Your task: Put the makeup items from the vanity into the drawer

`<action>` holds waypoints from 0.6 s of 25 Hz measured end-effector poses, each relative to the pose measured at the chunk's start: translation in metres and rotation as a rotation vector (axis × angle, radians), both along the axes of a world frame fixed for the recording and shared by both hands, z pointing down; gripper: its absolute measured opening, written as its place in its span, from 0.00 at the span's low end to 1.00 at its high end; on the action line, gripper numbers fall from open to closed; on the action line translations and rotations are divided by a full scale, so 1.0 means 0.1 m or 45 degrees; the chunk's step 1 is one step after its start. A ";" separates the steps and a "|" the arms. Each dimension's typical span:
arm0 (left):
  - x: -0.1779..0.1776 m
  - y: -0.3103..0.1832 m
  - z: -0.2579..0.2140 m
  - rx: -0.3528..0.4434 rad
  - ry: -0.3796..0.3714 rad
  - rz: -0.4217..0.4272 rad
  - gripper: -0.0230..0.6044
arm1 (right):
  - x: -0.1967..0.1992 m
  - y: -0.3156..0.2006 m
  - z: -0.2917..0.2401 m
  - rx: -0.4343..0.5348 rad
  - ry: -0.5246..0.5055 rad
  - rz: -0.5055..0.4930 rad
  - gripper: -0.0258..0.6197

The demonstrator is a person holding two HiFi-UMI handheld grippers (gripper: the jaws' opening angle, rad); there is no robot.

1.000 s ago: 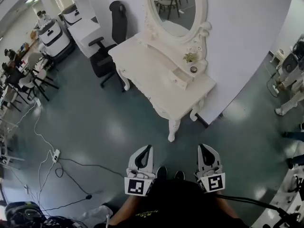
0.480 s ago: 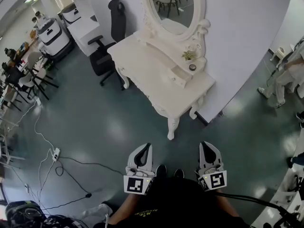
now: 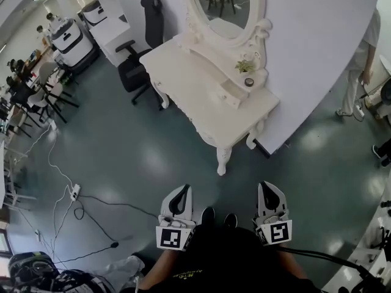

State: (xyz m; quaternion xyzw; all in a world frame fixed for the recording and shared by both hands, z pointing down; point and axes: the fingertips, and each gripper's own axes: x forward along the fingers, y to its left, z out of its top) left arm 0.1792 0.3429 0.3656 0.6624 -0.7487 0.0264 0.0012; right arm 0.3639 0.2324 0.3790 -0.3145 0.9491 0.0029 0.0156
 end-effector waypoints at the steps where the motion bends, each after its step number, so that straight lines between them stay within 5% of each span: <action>1: 0.01 0.00 0.03 -0.007 -0.007 -0.002 0.07 | 0.03 -0.03 0.02 -0.005 0.002 0.001 0.04; 15: -0.05 0.00 0.15 -0.110 -0.014 -0.136 0.07 | 0.02 -0.43 0.11 -0.025 -0.005 -0.067 0.04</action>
